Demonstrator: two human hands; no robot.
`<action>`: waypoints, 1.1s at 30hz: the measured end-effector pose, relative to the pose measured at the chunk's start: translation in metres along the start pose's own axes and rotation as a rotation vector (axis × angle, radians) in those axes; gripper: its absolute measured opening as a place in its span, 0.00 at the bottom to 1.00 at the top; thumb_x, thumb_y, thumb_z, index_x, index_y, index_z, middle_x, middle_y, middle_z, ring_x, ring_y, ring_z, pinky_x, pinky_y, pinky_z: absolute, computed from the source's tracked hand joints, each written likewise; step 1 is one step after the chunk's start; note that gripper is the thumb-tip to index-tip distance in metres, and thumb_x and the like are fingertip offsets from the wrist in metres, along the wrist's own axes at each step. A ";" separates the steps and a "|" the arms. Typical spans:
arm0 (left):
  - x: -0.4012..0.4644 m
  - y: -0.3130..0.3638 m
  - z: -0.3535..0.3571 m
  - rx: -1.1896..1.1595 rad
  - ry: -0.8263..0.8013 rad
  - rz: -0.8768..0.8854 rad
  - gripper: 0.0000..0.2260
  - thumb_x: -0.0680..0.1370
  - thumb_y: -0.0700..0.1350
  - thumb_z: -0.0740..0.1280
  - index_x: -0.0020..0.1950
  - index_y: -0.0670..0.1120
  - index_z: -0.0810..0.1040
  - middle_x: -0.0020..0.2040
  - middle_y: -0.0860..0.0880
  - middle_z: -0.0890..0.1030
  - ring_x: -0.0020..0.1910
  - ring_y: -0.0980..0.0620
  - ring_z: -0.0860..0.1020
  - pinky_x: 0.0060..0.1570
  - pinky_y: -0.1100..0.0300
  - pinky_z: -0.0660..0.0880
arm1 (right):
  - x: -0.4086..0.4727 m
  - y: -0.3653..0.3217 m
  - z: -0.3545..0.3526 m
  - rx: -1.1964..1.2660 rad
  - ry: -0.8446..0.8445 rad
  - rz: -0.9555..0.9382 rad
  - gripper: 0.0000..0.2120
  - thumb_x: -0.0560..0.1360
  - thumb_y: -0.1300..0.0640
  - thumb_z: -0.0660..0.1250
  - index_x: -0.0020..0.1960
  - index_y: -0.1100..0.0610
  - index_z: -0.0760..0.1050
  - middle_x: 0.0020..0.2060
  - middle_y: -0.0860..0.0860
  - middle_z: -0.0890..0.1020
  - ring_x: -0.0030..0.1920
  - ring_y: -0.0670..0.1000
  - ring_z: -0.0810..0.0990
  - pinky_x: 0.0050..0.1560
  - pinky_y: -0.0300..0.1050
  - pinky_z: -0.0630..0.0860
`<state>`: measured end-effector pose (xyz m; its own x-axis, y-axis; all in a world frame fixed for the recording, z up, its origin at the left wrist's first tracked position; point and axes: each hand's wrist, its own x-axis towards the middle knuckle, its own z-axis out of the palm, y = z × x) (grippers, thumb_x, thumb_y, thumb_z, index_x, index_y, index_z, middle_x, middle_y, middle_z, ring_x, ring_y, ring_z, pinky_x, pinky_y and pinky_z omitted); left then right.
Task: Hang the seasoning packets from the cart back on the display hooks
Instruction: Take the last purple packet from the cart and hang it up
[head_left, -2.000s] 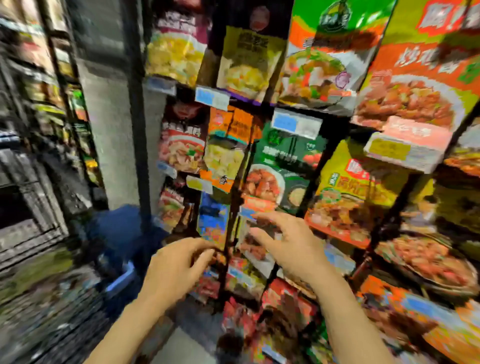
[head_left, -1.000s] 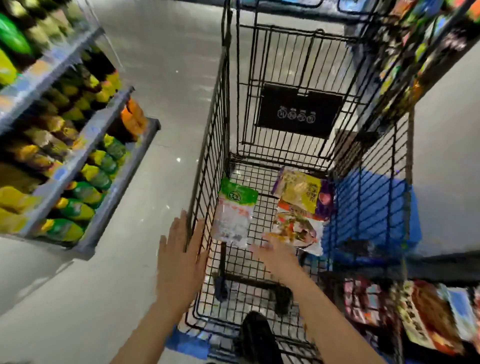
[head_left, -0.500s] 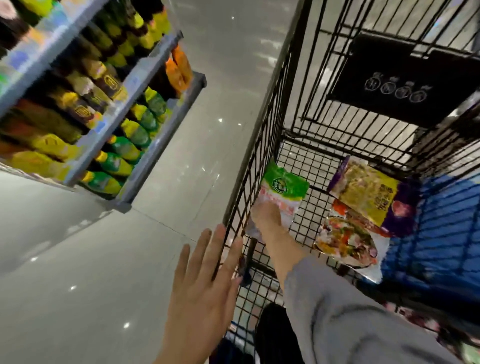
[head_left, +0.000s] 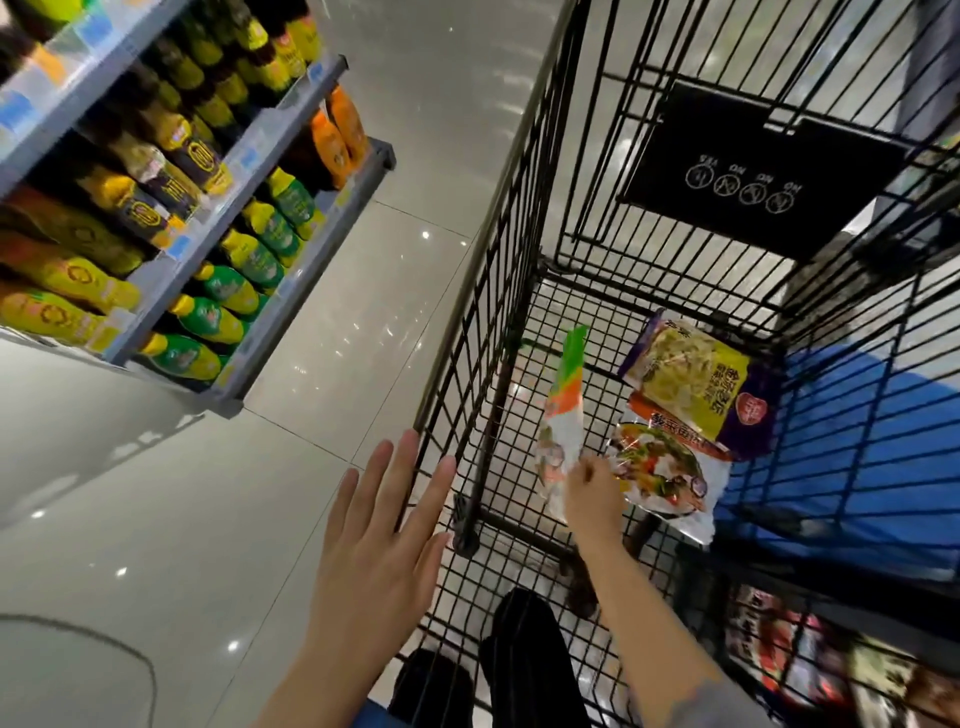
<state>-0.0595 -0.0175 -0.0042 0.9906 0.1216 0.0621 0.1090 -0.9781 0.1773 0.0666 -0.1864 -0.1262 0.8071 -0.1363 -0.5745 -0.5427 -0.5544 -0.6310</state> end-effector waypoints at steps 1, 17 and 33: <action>0.000 0.000 0.000 0.011 -0.008 -0.001 0.27 0.76 0.49 0.60 0.74 0.49 0.59 0.76 0.43 0.57 0.74 0.42 0.58 0.67 0.42 0.61 | 0.002 0.008 -0.009 0.009 0.000 0.033 0.09 0.80 0.59 0.55 0.54 0.63 0.70 0.42 0.56 0.75 0.38 0.53 0.72 0.31 0.42 0.66; 0.001 -0.003 0.003 0.040 -0.002 0.006 0.29 0.74 0.49 0.65 0.73 0.49 0.62 0.76 0.43 0.57 0.73 0.43 0.59 0.66 0.42 0.63 | 0.073 -0.015 -0.042 -0.162 0.107 -0.048 0.30 0.75 0.69 0.58 0.73 0.50 0.60 0.63 0.56 0.75 0.57 0.59 0.76 0.47 0.45 0.69; 0.099 0.116 0.064 -0.385 -0.374 0.256 0.23 0.76 0.53 0.59 0.70 0.50 0.67 0.71 0.44 0.67 0.69 0.43 0.65 0.68 0.45 0.59 | -0.049 0.073 -0.098 -0.119 0.191 0.274 0.23 0.73 0.65 0.59 0.65 0.48 0.67 0.51 0.56 0.81 0.48 0.59 0.79 0.40 0.46 0.69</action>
<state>0.0568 -0.1296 -0.0405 0.9508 -0.2464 -0.1877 -0.1062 -0.8285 0.5498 0.0103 -0.3006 -0.0928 0.6702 -0.4378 -0.5993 -0.7233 -0.5661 -0.3953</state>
